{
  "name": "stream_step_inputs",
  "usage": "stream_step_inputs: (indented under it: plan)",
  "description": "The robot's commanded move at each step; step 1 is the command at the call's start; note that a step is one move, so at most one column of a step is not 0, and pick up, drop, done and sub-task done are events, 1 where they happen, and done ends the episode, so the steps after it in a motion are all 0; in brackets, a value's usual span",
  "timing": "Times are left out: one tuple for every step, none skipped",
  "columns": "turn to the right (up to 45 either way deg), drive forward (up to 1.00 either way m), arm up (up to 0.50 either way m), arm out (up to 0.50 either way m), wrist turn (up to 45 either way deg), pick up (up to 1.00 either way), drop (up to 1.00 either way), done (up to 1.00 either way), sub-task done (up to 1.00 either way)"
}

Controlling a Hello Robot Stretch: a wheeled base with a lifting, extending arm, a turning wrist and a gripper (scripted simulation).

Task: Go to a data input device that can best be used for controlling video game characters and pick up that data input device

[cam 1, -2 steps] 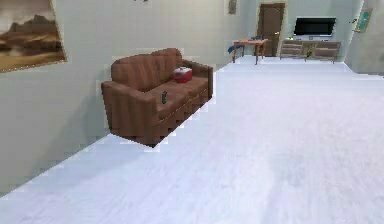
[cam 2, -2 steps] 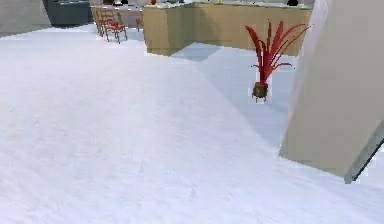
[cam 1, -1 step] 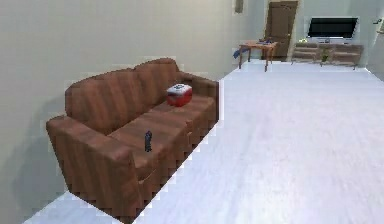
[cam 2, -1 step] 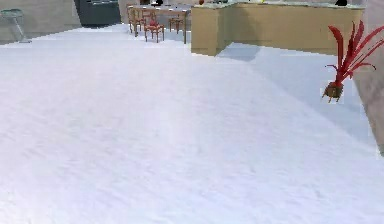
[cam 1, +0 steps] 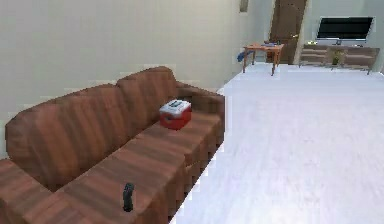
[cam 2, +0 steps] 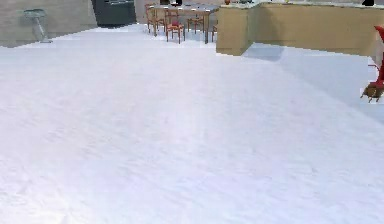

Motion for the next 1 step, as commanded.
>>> stream_step_inputs:
  plan:
    - [-45.0,0.00,0.00,0.00,0.0,0.00,0.00,0.00,0.00]
